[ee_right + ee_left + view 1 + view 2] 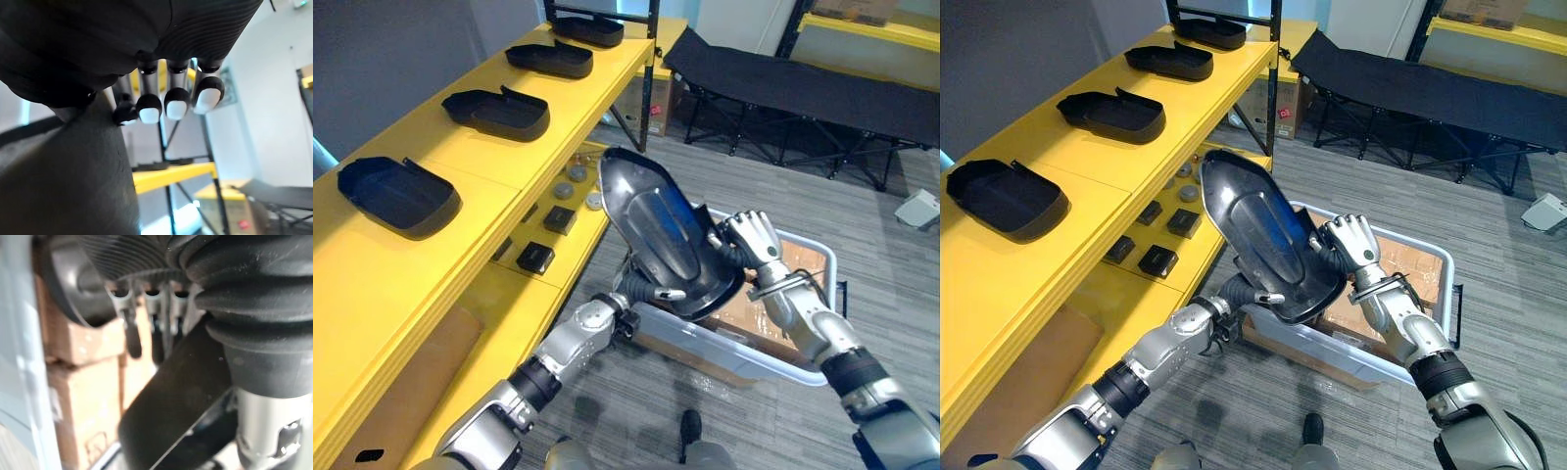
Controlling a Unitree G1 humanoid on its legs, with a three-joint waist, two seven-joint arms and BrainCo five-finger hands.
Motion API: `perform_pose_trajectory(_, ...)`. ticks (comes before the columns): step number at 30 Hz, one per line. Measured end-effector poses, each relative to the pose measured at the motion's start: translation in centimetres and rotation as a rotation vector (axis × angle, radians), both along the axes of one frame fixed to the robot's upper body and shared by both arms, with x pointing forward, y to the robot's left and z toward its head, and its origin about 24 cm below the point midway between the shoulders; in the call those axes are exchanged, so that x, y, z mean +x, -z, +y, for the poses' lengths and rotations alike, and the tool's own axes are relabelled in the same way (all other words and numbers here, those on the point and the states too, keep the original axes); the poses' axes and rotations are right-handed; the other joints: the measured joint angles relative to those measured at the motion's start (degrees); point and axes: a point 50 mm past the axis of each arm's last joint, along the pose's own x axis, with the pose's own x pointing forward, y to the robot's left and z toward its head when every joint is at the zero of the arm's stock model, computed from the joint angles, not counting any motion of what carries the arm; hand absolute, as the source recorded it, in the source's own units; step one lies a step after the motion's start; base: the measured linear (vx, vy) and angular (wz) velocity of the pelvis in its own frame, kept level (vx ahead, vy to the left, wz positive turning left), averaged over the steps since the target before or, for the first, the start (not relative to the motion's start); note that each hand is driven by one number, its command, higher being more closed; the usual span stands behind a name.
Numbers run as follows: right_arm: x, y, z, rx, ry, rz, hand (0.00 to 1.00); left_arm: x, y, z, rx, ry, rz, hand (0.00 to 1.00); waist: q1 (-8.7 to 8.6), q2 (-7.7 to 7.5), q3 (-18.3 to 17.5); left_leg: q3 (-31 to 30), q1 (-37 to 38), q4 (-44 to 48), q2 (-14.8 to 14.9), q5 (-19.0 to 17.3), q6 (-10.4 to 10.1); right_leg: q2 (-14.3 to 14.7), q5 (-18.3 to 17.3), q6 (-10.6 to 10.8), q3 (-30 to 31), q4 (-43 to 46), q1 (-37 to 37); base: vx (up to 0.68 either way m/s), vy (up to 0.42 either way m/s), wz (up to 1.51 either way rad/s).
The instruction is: Walk over and take plastic housings, then place them on the shelf
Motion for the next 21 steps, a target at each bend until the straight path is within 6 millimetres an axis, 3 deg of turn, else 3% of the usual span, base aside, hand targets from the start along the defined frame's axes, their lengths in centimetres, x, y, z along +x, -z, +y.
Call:
perform_pose_trajectory(6,-0.6,0.2,1.6,0.072,-0.051,-0.023,1.00,-0.3,1.1,1.1,-0.012,-0.104,0.016,1.00,0.16,-1.99,-1.2,0.0,0.2,-0.9,-0.1,0.5,0.0,0.0,0.2,-0.1,0.0,-0.2,0.0,-0.02,0.008,0.00)
perform_pose_trajectory(11,-2.4,1.7,2.5,0.215,-0.052,-0.004,1.00,-1.6,2.4,1.1,-0.137,-0.210,0.102,1.00,0.32,-2.01,-1.4,0.1,1.2,-1.3,-0.1,0.5,0.0,0.0,0.2,-0.1,0.1,-0.6,0.9,0.00,0.000,0.00)
perform_pose_trajectory(16,-4.7,3.7,4.0,0.465,-0.017,0.034,1.00,-1.9,2.4,1.3,-0.368,-0.358,0.171,1.00,0.27,-1.86,-1.5,0.8,2.1,-2.3,-0.1,0.6,-0.1,0.0,0.1,-0.1,0.5,-0.8,1.1,-0.02,0.017,-0.05)
perform_pose_trajectory(21,-5.8,4.6,5.4,0.602,-0.002,0.069,1.00,-2.2,2.7,1.9,-0.468,-0.427,0.188,1.00,-0.06,-1.83,-1.7,2.1,3.2,-3.2,-0.1,0.7,-0.2,0.0,0.1,-0.1,1.5,-0.9,1.0,0.00,0.021,-0.11)
